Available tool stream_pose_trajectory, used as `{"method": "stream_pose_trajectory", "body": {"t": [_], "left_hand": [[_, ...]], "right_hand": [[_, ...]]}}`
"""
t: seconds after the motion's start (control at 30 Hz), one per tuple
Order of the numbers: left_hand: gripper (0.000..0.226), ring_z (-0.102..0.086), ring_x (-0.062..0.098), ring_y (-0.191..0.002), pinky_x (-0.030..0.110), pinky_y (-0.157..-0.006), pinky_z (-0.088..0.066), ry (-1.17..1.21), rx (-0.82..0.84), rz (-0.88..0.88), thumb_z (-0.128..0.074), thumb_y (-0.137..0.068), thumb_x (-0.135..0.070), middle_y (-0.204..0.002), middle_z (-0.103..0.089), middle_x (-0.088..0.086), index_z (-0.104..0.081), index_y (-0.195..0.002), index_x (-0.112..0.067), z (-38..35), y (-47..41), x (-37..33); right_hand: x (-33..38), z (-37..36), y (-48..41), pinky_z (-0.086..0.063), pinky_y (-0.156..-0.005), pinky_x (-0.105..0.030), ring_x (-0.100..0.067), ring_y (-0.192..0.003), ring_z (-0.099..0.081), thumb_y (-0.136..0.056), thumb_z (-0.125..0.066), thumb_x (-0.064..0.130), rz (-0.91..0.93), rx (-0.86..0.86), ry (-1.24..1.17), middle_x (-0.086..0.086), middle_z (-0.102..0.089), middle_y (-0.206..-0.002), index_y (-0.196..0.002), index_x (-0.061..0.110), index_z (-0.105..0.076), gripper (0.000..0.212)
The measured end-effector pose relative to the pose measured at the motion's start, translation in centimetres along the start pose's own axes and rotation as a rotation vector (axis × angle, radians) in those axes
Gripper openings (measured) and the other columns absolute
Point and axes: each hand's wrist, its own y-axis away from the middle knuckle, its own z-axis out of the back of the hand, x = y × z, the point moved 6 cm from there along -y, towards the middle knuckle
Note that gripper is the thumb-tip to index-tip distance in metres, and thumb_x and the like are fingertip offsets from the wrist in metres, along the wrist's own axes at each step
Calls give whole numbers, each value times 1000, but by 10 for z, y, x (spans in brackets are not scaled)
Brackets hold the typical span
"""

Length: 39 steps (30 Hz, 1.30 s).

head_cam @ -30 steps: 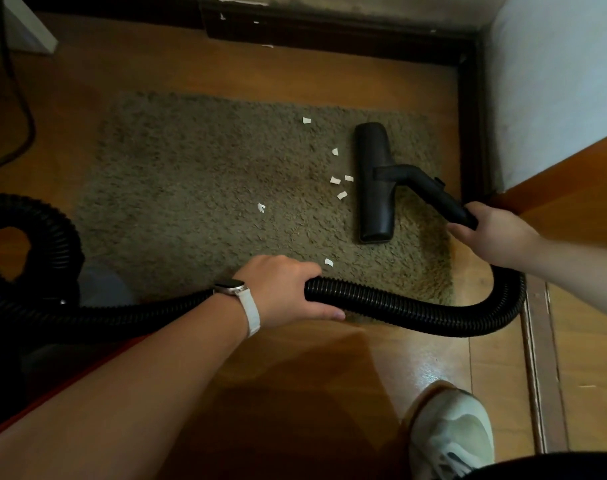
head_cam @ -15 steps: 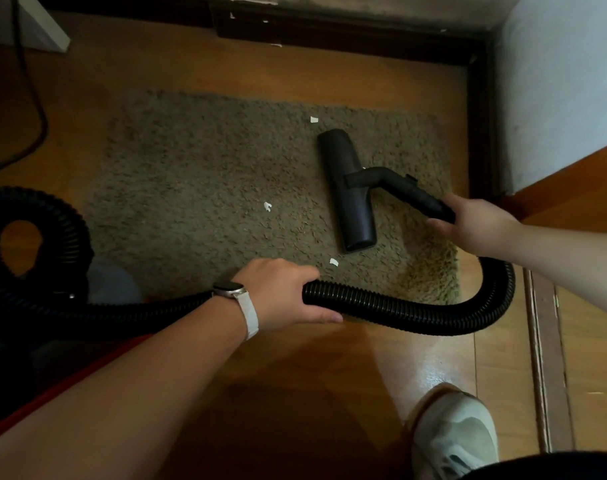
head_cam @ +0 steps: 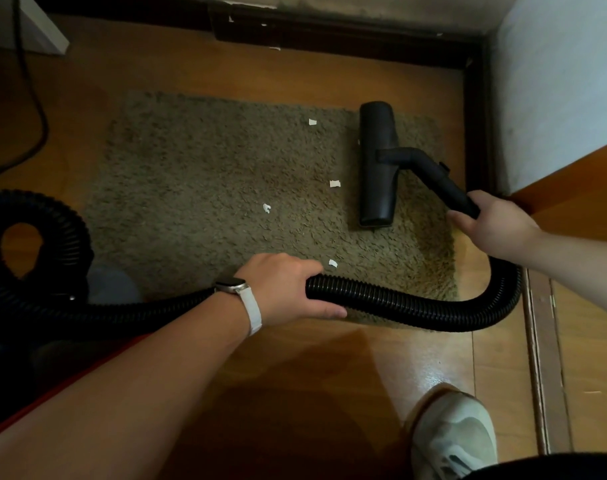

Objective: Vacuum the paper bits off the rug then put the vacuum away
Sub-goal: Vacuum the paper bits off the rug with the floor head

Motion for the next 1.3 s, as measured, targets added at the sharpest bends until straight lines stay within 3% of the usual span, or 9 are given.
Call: {"method": "stream_pose_trajectory", "body": {"t": [0.37, 0.53, 0.73, 1.03, 1.3], "left_hand": [[67, -59, 9, -74, 30, -71, -52, 8, 31, 19, -38, -69, -93, -76, -58, -14, -57, -96, -34, -5, 1, 3], [67, -59, 9, -75, 30, -71, -52, 5, 17, 2, -36, -69, -93, -76, -57, -15, -56, -97, -36, -5, 3, 4], [60, -54, 9, -71, 28, -66, -46, 19, -14, 22, -41, -69, -91, -68, -50, -16, -52, -86, -35, 3, 9, 6], [55, -52, 8, -68, 27, -61, -38, 23, 19, 32, -41, -71, -90, -69, -49, -15, -44, -81, -37, -4, 13, 12], [60, -57, 10, -72, 30, -69, -49, 33, 24, 45, -42, -73, -89, -73, -55, -13, -52, -85, -32, -2, 13, 12]], "right_hand": [[-11, -15, -7, -57, -66, -42, -27, -74, -66, -96, -53, 52, -111, 128, -36, -10, -65, -86, -107, 19, -52, 34], [11, -15, -17, -51, -59, -36, -25, -74, -64, -98, -51, 52, -65, 152, 19, -9, -63, -87, -112, 20, -50, 34], [56, -13, -35, -42, -53, -33, -23, -70, -62, -98, -52, 50, 38, 196, 77, -6, -62, -84, -113, 23, -51, 31], [124, -25, -38, -43, -50, -28, -20, -65, -63, -99, -50, 48, 195, 250, 222, -3, -64, -80, -113, 28, -50, 24], [94, -13, -36, -44, -49, -30, -19, -64, -63, -98, -53, 48, 173, 218, 201, -2, -64, -80, -117, 28, -52, 27]]}}
